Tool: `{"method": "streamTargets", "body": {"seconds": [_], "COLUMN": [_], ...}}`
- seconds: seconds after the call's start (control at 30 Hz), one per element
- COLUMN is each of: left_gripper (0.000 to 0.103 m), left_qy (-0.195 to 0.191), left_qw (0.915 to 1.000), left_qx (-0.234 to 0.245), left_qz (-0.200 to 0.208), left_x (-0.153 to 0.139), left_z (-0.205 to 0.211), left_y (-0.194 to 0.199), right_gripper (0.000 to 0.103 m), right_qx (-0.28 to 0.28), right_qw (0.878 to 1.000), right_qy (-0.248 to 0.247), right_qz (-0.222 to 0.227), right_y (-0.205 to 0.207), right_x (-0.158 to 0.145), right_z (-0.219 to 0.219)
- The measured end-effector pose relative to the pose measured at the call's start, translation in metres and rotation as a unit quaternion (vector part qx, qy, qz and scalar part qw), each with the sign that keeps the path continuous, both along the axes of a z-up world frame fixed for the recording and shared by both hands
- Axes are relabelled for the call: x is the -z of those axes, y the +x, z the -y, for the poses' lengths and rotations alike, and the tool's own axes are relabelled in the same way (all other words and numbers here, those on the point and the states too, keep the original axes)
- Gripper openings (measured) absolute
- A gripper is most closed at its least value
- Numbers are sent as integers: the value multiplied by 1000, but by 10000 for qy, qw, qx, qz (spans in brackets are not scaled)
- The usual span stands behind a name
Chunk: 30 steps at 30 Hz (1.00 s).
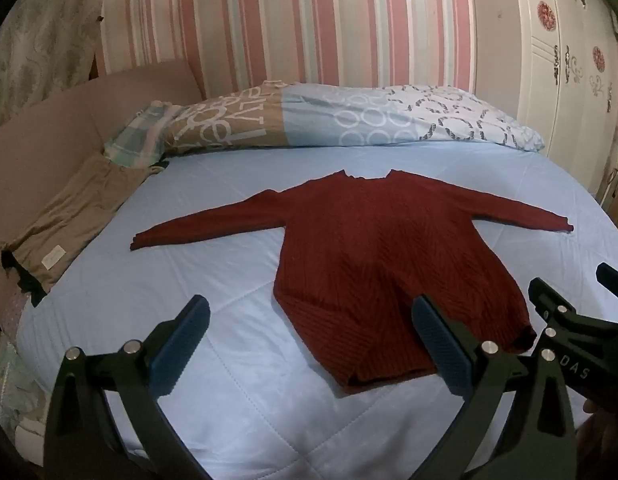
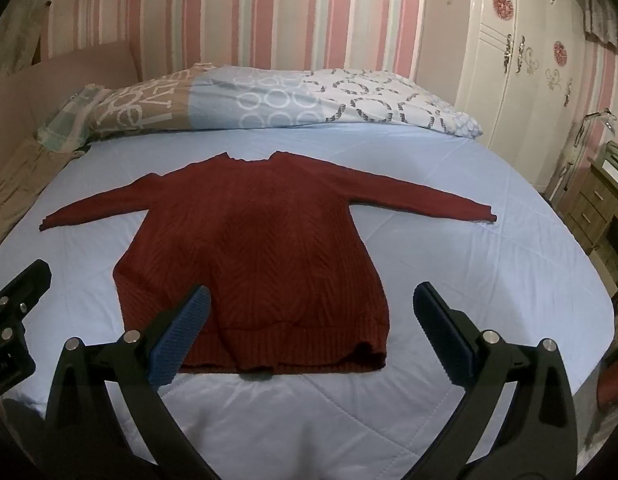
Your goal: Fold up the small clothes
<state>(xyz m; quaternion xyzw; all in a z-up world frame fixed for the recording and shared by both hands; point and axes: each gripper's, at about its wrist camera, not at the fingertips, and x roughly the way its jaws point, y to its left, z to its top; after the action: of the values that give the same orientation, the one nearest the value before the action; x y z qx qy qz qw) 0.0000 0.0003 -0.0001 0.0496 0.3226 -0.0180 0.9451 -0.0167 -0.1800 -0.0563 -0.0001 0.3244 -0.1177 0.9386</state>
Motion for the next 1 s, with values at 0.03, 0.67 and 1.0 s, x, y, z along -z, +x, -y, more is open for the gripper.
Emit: {"method": "streamTargets", "body": {"seconds": [0.03, 0.67, 1.0], "left_gripper": [102, 102, 102], "left_qy": [8, 5, 0], "left_qw": [10000, 10000, 10000], "left_qx": [-4, -15, -6], "left_qz": [1, 16, 13], "left_x": [0, -3, -1], "left_z": [0, 4, 4], "left_y": [0, 3, 4], "right_gripper": [100, 100, 100], "right_qx": [2, 3, 13], "right_qw": [10000, 10000, 10000], "right_qy": [-7, 4, 4], "right_qz": [3, 32, 30], "right_y": [2, 6, 4], "right_x": [4, -2, -2], "right_z": [-4, 0, 0]}}
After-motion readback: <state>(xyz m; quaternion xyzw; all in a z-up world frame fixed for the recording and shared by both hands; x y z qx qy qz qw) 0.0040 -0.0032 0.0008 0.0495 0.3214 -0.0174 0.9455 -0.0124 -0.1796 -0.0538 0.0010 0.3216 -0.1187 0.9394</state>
